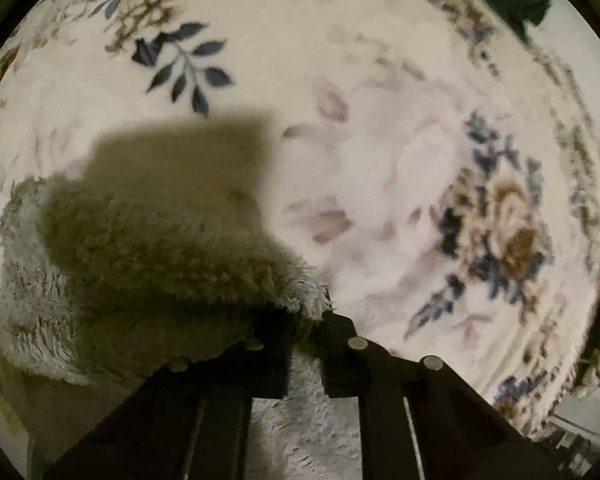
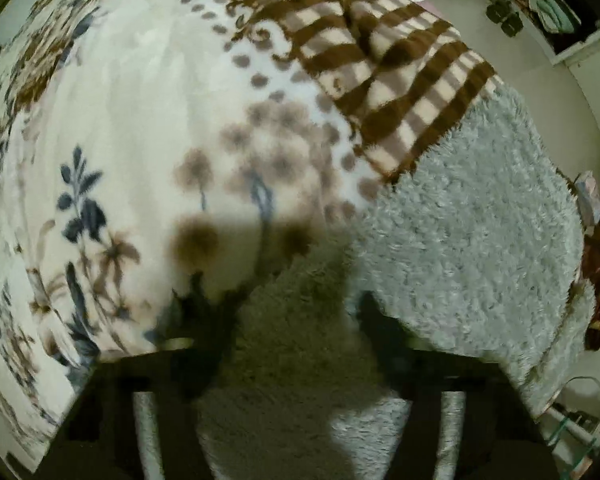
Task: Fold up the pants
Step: 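Grasp the grey pants' leg hems with the left and right grippers, then lift the hems and fold the legs over toward the waistband with both grippers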
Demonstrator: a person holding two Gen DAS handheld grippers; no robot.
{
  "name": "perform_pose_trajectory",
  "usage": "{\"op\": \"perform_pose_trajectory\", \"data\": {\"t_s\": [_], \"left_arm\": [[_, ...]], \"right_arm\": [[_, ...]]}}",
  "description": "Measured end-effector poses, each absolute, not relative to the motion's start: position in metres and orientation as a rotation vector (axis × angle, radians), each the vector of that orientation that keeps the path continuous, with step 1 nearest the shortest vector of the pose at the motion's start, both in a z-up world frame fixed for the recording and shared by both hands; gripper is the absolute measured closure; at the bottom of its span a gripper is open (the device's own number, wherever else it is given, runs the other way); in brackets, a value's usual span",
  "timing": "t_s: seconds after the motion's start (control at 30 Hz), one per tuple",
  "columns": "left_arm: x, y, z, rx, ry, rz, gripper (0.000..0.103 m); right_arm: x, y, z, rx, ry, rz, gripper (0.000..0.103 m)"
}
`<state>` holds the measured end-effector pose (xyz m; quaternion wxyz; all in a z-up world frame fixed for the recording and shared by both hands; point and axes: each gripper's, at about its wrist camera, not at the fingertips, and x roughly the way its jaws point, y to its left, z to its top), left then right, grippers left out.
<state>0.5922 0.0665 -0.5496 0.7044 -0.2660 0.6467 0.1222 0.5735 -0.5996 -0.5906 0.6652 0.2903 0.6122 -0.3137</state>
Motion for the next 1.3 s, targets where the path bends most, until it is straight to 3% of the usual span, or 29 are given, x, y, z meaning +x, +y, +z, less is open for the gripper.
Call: {"op": "perform_pose_trajectory", "data": {"t_s": [0.07,0.1,0.33,0.57,0.8,1.1,1.13,1.17,1.2,1.23,1.3], "left_arm": [[0.58,0.072,-0.535,-0.605,1.38,0.219,0.096],[0.574,0.073,-0.528,-0.604,1.361,0.199,0.096],[0.497,0.088,-0.456,-0.664,1.184,0.06,0.097],[0.372,0.102,-0.409,-0.697,1.104,0.034,0.097],[0.239,0.109,-0.458,-0.705,1.199,0.166,0.097],[0.198,0.106,-0.541,-0.687,1.312,0.237,0.092],[0.2,0.105,-0.539,-0.681,1.309,0.246,0.092],[0.203,0.102,-0.534,-0.664,1.309,0.251,0.09],[0.207,0.097,-0.526,-0.621,1.303,0.262,0.08],[0.204,0.095,-0.52,-0.588,1.292,0.268,0.074],[0.207,0.087,-0.503,-0.514,1.254,0.274,0.033]], "right_arm": [[0.567,-0.599,-0.587,0.642,1.363,-0.713,0.092],[0.557,-0.599,-0.581,0.646,1.342,-0.703,0.093],[0.493,-0.59,-0.519,0.618,1.231,-0.653,0.096],[0.364,-0.571,-0.451,0.615,1.145,-0.588,0.096],[0.23,-0.553,-0.452,0.591,1.183,-0.559,0.096],[0.146,-0.568,-0.54,0.6,1.355,-0.571,0.096],[0.144,-0.571,-0.552,0.639,1.393,-0.563,0.093],[0.141,-0.575,-0.559,0.677,1.413,-0.55,0.083],[0.137,-0.579,-0.563,0.706,1.427,-0.543,0.064],[0.131,-0.584,-0.561,0.72,1.422,-0.548,0.055],[0.125,-0.59,-0.548,0.724,1.36,-0.539,0.033]]}}
